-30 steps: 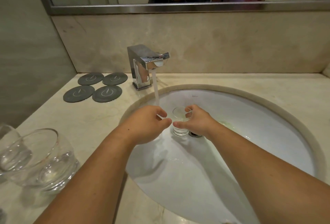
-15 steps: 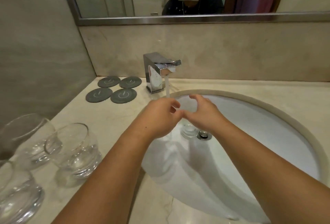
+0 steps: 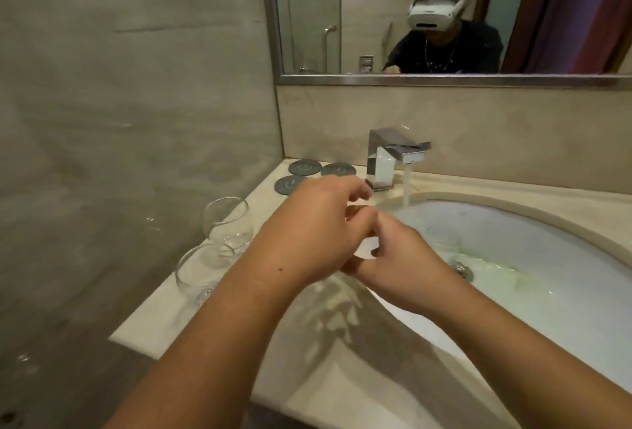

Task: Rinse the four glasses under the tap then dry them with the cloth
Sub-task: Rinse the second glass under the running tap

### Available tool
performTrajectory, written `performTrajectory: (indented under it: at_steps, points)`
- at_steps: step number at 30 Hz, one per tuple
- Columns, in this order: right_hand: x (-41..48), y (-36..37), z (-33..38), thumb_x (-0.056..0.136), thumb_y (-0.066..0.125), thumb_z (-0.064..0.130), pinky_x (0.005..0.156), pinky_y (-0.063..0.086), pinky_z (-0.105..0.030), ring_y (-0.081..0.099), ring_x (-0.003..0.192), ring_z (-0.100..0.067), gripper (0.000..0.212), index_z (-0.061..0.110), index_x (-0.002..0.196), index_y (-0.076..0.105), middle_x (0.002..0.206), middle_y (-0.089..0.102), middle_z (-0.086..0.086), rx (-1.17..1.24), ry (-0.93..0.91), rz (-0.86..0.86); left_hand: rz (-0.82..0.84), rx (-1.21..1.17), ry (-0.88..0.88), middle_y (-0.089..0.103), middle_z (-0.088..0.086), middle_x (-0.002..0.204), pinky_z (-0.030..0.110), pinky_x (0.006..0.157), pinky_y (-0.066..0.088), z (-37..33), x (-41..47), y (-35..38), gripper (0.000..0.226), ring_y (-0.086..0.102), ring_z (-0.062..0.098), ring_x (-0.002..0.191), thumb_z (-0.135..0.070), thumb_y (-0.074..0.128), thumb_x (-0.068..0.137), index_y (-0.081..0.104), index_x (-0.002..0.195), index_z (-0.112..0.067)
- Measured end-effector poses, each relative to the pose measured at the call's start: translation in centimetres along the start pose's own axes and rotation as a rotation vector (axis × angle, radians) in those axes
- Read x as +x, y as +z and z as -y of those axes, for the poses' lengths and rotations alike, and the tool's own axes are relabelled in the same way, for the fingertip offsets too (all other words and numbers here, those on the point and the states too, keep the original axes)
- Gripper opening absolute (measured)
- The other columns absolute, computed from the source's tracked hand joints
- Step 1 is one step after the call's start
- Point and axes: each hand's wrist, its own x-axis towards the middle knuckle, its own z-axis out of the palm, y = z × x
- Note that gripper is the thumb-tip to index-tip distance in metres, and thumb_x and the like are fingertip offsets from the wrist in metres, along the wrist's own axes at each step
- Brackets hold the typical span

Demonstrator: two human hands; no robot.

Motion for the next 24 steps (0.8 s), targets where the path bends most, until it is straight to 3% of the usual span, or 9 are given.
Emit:
performTrajectory:
  at_steps: [3, 6, 8, 10, 13, 16, 20, 24]
  points:
    - [0.2, 2.3, 1.8, 0.085, 0.081, 0.047, 0.105, 0.046, -0.030, 0.051, 0.135, -0.004, 0.075, 0.042, 0.149, 0.045, 0.154, 0.051, 0.017, -0.010, -0.044, 0.064, -0.069, -0.039, -0.022, 0.071, -0.016, 0.125, 0.034, 0.107, 0.048, 1.9, -2.6, -2.0, 0.027, 0.059, 0.006, 0.125, -0.038, 0.062, 0.100, 0.071, 0.125, -0.033]
    - [1.0, 4.3, 2.8, 0.068, 0.075, 0.068, 0.114, 0.045, -0.036, 0.049, 0.142, -0.010, 0.106, 0.039, 0.160, 0.034, 0.160, 0.048, 0.013, -0.038, -0.022, 0.082, -0.092, -0.042, -0.056, 0.072, -0.014, 0.125, 0.029, 0.107, 0.046, 3.7, -4.4, -3.2, 0.026, 0.060, 0.004, 0.122, -0.036, 0.064, 0.099, 0.072, 0.123, -0.032]
    - [1.7, 5.5, 2.9, 0.062, 0.075, 0.070, 0.117, 0.044, -0.040, 0.048, 0.146, -0.014, 0.116, 0.034, 0.163, 0.031, 0.162, 0.048, 0.008, -0.020, 0.009, 0.073, -0.085, -0.013, -0.074, 0.071, -0.014, 0.126, 0.023, 0.105, 0.043, 4.7, -5.3, -3.5, 0.027, 0.059, 0.003, 0.123, -0.033, 0.065, 0.098, 0.071, 0.125, -0.031]
    - [2.2, 6.3, 2.9, 0.073, 0.085, 0.055, 0.115, 0.044, -0.036, 0.051, 0.144, -0.017, 0.110, 0.028, 0.165, 0.030, 0.162, 0.048, 0.003, 0.000, 0.038, 0.070, -0.078, 0.017, -0.088, 0.069, -0.015, 0.128, 0.024, 0.106, 0.041, 5.6, -5.9, -3.4, 0.029, 0.055, 0.005, 0.127, -0.034, 0.065, 0.099, 0.070, 0.127, -0.032]
    - [2.7, 7.1, 2.7, 0.082, 0.086, 0.041, 0.102, 0.044, -0.028, 0.057, 0.134, -0.017, 0.098, 0.027, 0.163, 0.033, 0.154, 0.053, 0.003, 0.004, 0.058, 0.063, -0.073, 0.030, -0.112, 0.067, -0.015, 0.130, 0.031, 0.108, 0.044, 6.3, -6.6, -3.3, 0.030, 0.052, 0.006, 0.130, -0.036, 0.064, 0.099, 0.067, 0.129, -0.035]
    - [3.1, 7.6, 2.6, 0.083, 0.085, 0.031, 0.092, 0.045, -0.026, 0.061, 0.122, -0.015, 0.085, 0.027, 0.156, 0.042, 0.143, 0.059, 0.007, 0.078, 0.094, 0.052, -0.085, 0.022, -0.099, 0.067, -0.017, 0.130, 0.026, 0.107, 0.041, 6.4, -6.8, -3.0, 0.029, 0.051, 0.005, 0.130, -0.037, 0.064, 0.100, 0.066, 0.129, -0.037]
    - [3.1, 7.3, 1.9, 0.079, 0.089, 0.030, 0.085, 0.049, -0.023, 0.064, 0.114, -0.015, 0.073, 0.027, 0.143, 0.053, 0.129, 0.064, 0.010, 0.185, 0.115, -0.015, -0.124, 0.015, -0.056, 0.064, -0.019, 0.128, 0.009, 0.097, 0.034, 5.7, -6.6, -2.0, 0.029, 0.048, 0.005, 0.128, -0.037, 0.063, 0.100, 0.066, 0.129, -0.038]
    - [2.9, 4.9, 1.0, 0.073, 0.096, 0.035, 0.085, 0.052, -0.023, 0.065, 0.109, -0.012, 0.075, 0.035, 0.135, 0.055, 0.121, 0.067, 0.016, 0.280, 0.142, -0.157, -0.194, -0.060, -0.016, 0.063, -0.016, 0.134, 0.013, 0.101, 0.032, 4.4, -5.6, -0.2, 0.038, 0.051, 0.008, 0.129, -0.032, 0.065, 0.099, 0.062, 0.137, -0.035]
